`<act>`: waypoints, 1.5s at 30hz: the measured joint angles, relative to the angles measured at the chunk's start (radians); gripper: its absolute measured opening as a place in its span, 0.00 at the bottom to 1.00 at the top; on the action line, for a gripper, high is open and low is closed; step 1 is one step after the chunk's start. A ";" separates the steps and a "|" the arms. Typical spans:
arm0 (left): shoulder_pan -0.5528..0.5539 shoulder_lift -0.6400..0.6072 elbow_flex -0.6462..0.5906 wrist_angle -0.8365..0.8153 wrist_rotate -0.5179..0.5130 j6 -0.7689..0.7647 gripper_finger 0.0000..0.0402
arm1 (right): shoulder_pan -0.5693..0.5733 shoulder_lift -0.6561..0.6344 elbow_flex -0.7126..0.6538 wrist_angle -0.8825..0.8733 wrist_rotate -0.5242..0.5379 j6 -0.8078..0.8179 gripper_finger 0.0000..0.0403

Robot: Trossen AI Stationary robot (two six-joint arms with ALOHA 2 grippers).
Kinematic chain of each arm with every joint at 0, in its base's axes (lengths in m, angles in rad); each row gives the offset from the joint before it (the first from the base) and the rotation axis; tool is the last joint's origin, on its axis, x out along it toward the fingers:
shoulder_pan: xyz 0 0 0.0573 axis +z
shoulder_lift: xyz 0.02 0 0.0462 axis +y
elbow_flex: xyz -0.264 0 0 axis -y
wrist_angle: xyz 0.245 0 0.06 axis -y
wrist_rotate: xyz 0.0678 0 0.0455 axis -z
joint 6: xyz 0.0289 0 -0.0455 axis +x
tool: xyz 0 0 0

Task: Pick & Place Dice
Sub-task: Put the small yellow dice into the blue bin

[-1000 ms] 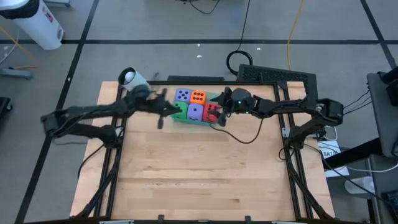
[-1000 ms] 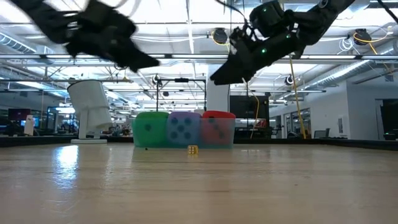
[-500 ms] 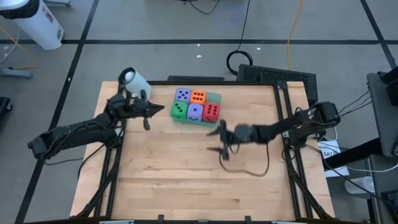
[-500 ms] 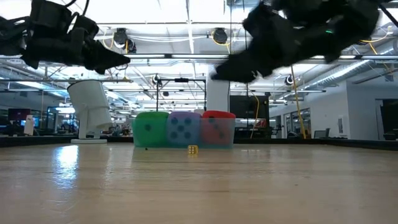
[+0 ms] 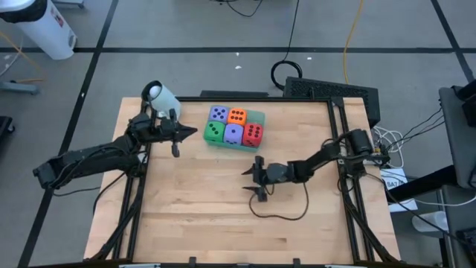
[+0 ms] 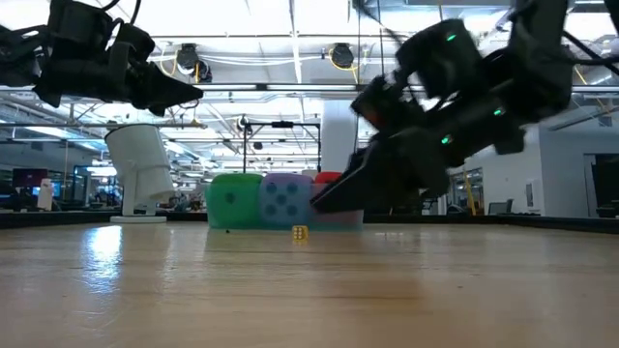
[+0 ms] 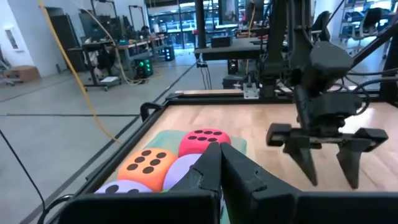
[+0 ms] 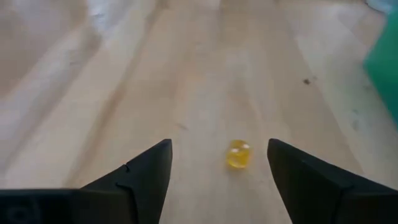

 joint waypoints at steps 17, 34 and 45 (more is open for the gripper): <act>0.000 0.000 0.000 -0.008 -0.001 0.015 0.01 | -0.050 0.078 0.089 -0.104 0.025 0.091 0.59; 0.000 0.000 0.000 -0.008 -0.002 0.021 0.01 | -0.061 0.091 0.089 -0.064 -0.026 0.102 0.58; 0.000 0.000 0.000 -0.008 -0.002 0.021 0.01 | -0.066 0.157 0.111 -0.007 -0.021 0.132 0.47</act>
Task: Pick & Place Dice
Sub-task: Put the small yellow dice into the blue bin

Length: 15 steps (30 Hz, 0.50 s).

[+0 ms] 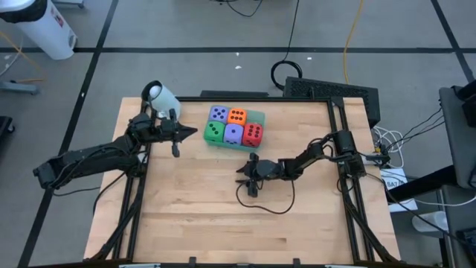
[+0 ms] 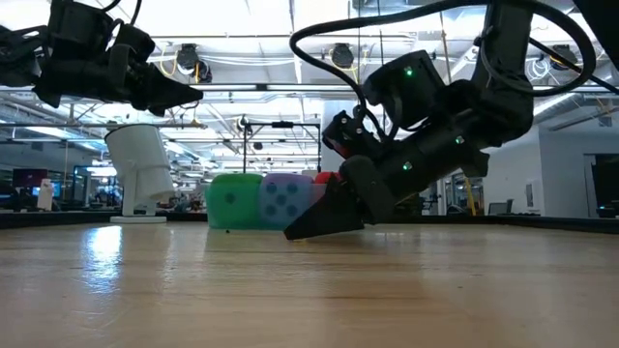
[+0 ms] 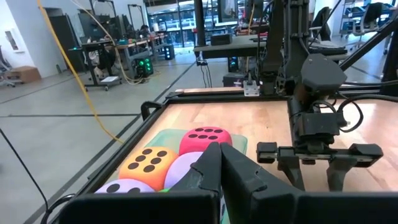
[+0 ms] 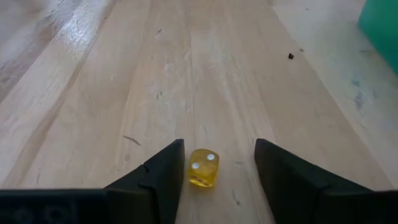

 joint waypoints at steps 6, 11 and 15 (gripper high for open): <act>0.000 0.000 0.000 0.000 0.000 0.000 0.01 | 0.004 -0.011 0.000 -0.029 0.000 -0.007 0.41; 0.000 0.000 0.000 0.000 0.000 0.000 0.01 | 0.003 -0.012 0.000 -0.037 0.001 -0.008 0.38; 0.000 0.000 0.000 0.000 0.000 0.000 0.01 | 0.005 -0.012 0.000 -0.044 0.002 -0.008 0.37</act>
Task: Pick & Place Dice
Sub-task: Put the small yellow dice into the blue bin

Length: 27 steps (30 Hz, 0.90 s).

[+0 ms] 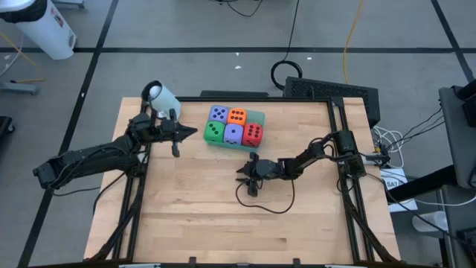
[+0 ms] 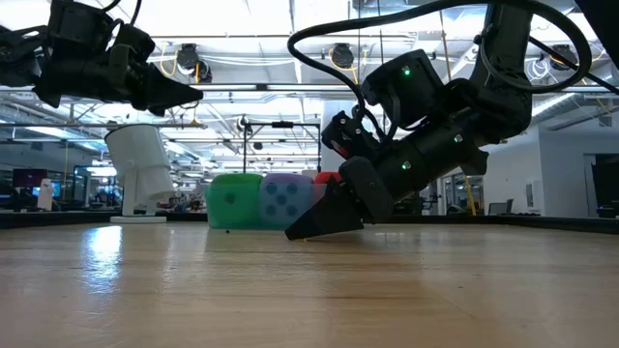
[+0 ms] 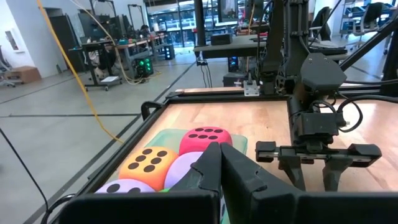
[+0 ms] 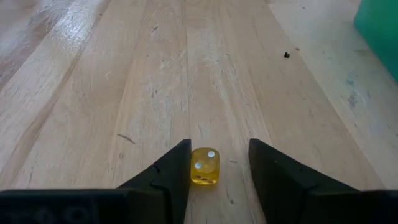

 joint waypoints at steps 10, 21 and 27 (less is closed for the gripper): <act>0.000 0.000 0.000 -0.002 0.000 0.005 0.01 | 0.002 -0.041 -0.005 0.002 -0.011 -0.006 0.21; 0.000 0.000 0.000 -0.008 0.000 0.011 0.01 | -0.077 -0.386 -0.002 -0.144 -0.003 -0.198 0.03; 0.000 0.000 0.000 -0.009 0.000 0.012 0.01 | -0.096 -0.447 -0.005 -0.300 -0.005 -0.180 0.03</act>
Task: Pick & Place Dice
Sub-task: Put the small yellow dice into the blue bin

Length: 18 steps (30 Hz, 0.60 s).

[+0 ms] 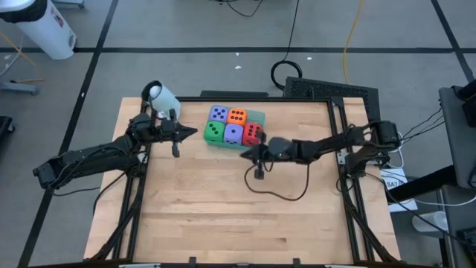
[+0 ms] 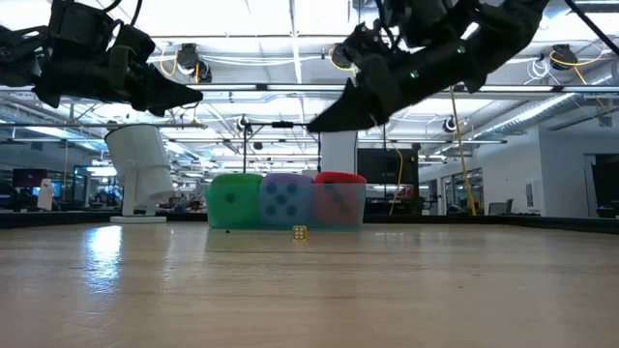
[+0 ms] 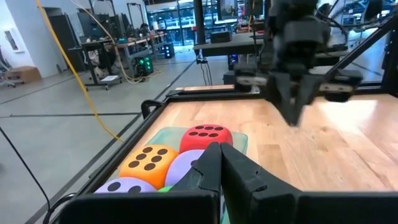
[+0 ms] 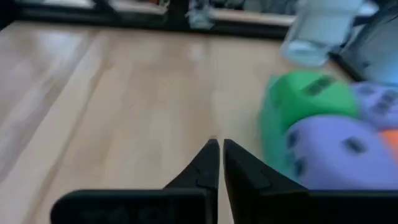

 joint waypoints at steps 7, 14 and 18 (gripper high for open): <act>0.000 0.000 0.000 -0.004 0.000 0.005 0.01 | 0.122 0.111 -0.001 0.040 0.013 0.035 0.18; 0.000 0.000 0.000 -0.012 0.000 0.001 0.01 | 0.210 0.222 0.004 0.146 0.160 0.072 0.49; 0.000 0.000 0.000 -0.015 0.000 0.002 0.01 | 0.220 0.303 0.004 0.222 0.157 0.133 0.56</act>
